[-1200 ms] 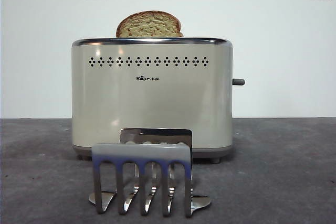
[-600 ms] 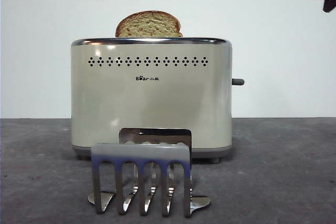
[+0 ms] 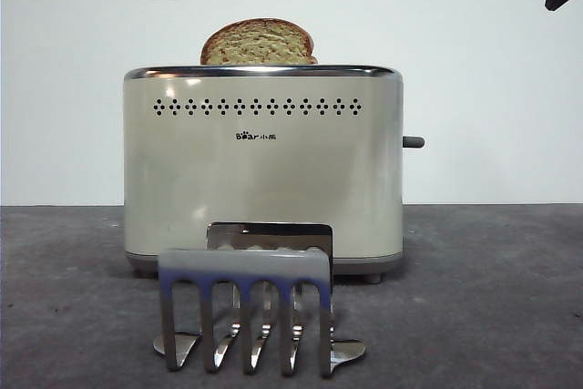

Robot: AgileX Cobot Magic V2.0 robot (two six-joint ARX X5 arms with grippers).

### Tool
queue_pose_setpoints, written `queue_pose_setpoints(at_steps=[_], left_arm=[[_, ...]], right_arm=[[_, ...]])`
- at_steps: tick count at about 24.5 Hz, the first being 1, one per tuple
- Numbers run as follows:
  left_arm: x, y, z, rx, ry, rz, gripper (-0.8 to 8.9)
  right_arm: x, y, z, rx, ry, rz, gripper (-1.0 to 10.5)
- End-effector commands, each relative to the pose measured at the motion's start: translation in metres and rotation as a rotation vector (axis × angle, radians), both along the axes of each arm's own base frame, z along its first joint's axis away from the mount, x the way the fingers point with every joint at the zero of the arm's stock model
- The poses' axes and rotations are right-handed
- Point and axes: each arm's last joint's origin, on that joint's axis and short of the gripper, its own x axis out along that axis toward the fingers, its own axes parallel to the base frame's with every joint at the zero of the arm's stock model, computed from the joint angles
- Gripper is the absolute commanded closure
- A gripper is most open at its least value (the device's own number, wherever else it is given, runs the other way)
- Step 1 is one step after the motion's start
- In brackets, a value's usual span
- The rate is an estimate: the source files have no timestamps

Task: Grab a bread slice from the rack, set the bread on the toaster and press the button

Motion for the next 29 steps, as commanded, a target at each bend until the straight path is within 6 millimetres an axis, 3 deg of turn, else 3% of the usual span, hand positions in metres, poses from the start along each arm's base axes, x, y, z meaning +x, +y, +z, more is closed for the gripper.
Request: queue_pose_setpoints(at_steps=[1,9,12,14,17,20,26,29], left_arm=[[0.001,0.000,-0.003,0.010,0.009,-0.002,8.17],[0.003,0.000,-0.006,0.012,0.050,-0.002,8.17],[0.003,0.000,-0.007,0.013,0.059,-0.002,8.17],[0.003,0.000,-0.007,0.013,0.062,-0.002,8.17],[0.003,0.000,-0.008,0.014,0.067,-0.002,8.17],[0.003,0.000,-0.008,0.014,0.067,-0.002,8.17],[0.003,0.000,-0.008,0.014,0.068,-0.002,8.17],[0.003,0.000,-0.008,0.014,0.068,-0.002,8.17]], right_arm=[[0.002,0.000,-0.002,-0.005,0.002,0.003,9.5],[-0.003,-0.003,0.002,-0.031,-0.017,-0.034,9.5],[-0.035,-0.008,0.015,-0.041,-0.119,-0.060,9.5],[-0.065,-0.012,0.012,-0.053,-0.264,-0.065,9.5],[-0.099,-0.023,-0.021,-0.039,-0.484,-0.127,9.5],[-0.122,-0.030,-0.074,-0.043,-0.635,-0.167,9.5],[-0.138,-0.033,-0.159,-0.047,-0.753,-0.205,9.5],[-0.142,-0.033,-0.186,-0.047,-0.745,-0.206,9.5]])
